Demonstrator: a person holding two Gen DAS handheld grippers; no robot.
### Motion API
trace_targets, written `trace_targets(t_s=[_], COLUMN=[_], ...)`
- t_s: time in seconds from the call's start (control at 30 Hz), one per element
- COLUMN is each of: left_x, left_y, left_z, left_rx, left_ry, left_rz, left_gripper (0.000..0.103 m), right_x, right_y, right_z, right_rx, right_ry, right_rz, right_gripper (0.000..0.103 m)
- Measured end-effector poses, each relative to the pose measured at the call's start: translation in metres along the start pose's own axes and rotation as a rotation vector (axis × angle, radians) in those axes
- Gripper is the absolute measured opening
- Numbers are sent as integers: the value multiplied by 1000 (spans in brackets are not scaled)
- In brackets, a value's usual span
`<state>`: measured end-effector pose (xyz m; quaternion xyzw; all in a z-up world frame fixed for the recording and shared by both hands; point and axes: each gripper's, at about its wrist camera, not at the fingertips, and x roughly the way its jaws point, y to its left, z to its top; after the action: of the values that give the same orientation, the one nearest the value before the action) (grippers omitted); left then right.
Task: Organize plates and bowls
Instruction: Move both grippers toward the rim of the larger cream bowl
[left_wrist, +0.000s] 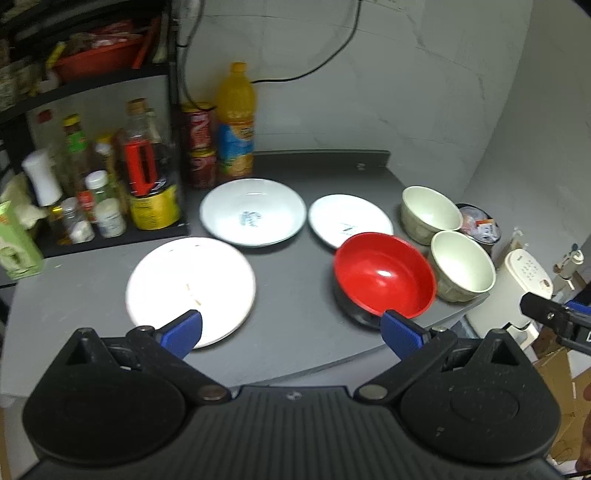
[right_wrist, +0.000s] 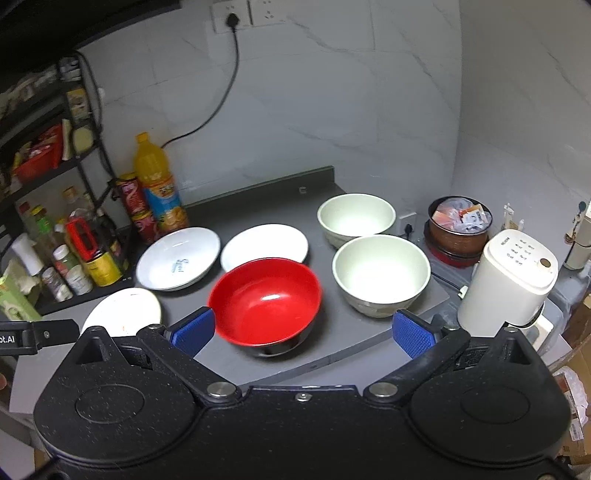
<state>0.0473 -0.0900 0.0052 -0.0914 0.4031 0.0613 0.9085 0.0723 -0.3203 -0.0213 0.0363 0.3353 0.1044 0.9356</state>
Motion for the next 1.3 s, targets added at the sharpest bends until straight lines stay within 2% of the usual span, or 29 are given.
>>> trace_targets(t_s=[0.43,0.7,0.9,1.0,1.3], left_x=[76,121,146,157,193], left_y=[-40,-66,-86,-99,-129], left_z=[48,71,85,90,102], left_rx=[57,126,190,230,246], left_ry=[58,91,117,129,175], left_rz=[-98,-174,-216,-225,-249], left_gripper=[101,100,100,100,96], right_x=[55,89,110,119,146], right_y=[-33,-53,-68,-75,-94], right_z=[17,23,25,26,30], right_rx=[88,161,222,246,266], right_ry=[36,73,96,113,152], right_rz=[-69,-132,-179,-192,-202], right_gripper=[102,95,94,93,90])
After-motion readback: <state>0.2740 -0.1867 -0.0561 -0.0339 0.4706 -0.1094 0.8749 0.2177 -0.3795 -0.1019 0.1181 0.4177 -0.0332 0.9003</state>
